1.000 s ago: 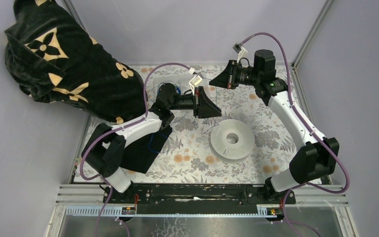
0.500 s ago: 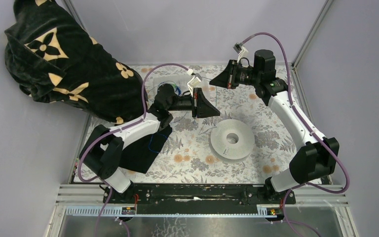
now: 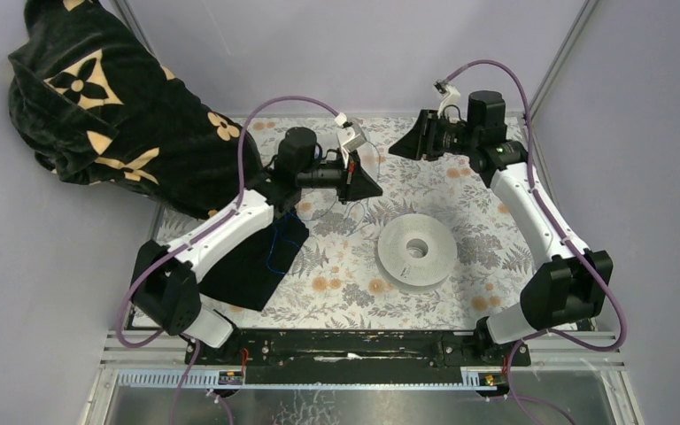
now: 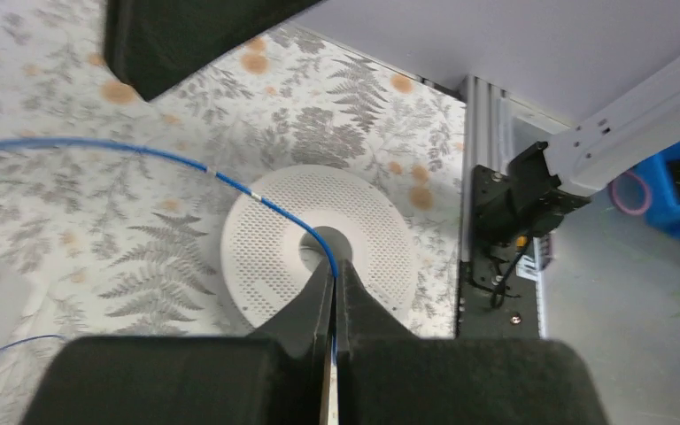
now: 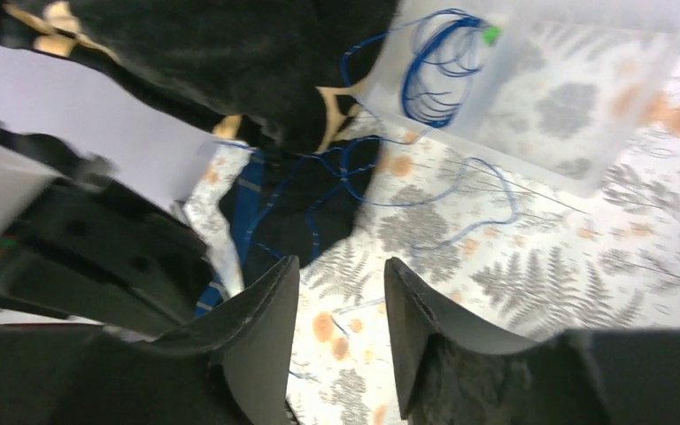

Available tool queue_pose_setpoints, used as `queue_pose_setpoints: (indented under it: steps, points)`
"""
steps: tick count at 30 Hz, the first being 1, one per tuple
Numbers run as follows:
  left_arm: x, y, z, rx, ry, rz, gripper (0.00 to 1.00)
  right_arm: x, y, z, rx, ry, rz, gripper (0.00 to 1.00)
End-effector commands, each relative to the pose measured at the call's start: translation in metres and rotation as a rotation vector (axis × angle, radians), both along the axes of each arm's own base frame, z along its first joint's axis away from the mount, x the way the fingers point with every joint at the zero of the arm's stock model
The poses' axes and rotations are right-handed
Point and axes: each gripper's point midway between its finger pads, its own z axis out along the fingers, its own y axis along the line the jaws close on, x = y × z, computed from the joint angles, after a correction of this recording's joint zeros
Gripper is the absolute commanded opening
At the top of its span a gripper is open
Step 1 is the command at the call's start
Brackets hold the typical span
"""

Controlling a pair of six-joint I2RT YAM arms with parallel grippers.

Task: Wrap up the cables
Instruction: Adjust the cable, then pick up the cable reel from the center of the board.

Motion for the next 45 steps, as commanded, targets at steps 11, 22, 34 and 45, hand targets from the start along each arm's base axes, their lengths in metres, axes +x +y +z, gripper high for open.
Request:
queue_pose_setpoints:
  steps: [11, 22, 34, 45]
  points:
    - [-0.038, 0.090, -0.051, 0.602, -0.191, -0.253, 0.00, -0.094, -0.056, -0.082, -0.501, -0.146, 0.325, 0.87]
    - [-0.013, 0.110, -0.031, 0.545, -0.165, -0.168, 0.00, -0.165, -0.053, -0.188, -0.632, -0.119, 0.572, 0.99]
    - [0.010, 0.116, -0.026, 0.540, -0.136, -0.110, 0.00, -0.173, -0.051, -0.222, -0.786, -0.194, 0.633, 0.99]
    - [0.013, 0.113, -0.033, 0.538, -0.116, -0.121, 0.00, -0.175, -0.050, -0.235, -0.886, -0.289, 0.657, 0.99]
